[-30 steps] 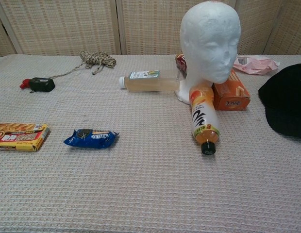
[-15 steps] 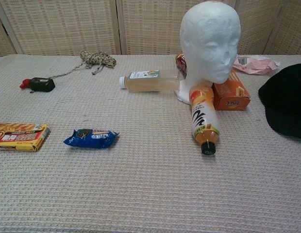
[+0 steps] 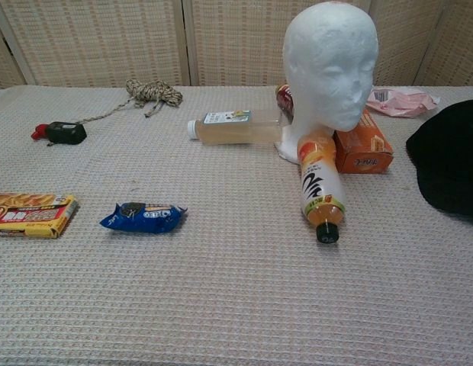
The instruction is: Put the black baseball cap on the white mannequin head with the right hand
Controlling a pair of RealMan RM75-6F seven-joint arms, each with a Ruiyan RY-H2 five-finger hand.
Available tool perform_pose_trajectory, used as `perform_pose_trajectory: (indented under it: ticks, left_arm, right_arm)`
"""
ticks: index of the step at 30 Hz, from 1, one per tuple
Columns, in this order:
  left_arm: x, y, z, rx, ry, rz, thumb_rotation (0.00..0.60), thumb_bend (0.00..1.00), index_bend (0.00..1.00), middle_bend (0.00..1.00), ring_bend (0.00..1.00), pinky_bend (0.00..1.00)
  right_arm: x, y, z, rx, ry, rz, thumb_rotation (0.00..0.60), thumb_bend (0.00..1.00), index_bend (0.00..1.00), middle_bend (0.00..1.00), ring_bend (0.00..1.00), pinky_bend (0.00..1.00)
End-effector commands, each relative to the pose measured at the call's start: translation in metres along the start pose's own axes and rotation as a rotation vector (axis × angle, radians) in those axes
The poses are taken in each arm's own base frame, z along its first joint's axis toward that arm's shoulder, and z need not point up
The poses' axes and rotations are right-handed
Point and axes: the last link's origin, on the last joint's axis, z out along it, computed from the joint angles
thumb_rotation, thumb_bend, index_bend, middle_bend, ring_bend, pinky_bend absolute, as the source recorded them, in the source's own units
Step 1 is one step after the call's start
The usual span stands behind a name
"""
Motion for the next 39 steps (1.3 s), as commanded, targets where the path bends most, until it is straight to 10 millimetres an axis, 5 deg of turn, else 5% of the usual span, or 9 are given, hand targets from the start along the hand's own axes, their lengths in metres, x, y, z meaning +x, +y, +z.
perform_pose_trajectory:
  ticks: [1,14,29,39]
  left_arm:
    - [0.0,0.0,0.0,0.0,0.002,0.003,0.6,0.09,0.11,0.02,0.0,0.17]
    - [-0.003,0.0,0.001,0.002,0.017,0.021,0.6,0.09,0.13,0.02,0.0,0.18]
    - [-0.001,0.001,0.0,-0.003,0.04,0.014,0.6,0.09,0.12,0.03,0.0,0.19]
    - [0.0,0.0,-0.001,0.001,0.044,0.019,0.6,0.08,0.13,0.03,0.0,0.19]
  right_arm:
    - [0.0,0.0,0.004,-0.009,-0.005,0.005,0.6,0.14,0.49,1.0,1.0,1.0]
    - [0.006,0.0,0.023,-0.02,0.022,0.053,0.6,0.2,0.5,1.0,1.0,1.0]
    - [0.022,0.004,0.037,0.009,0.083,0.103,0.6,0.58,0.54,1.0,1.0,1.0]
    - [0.072,0.005,0.075,-0.016,0.327,0.201,0.6,0.61,0.69,1.0,1.0,1.0]
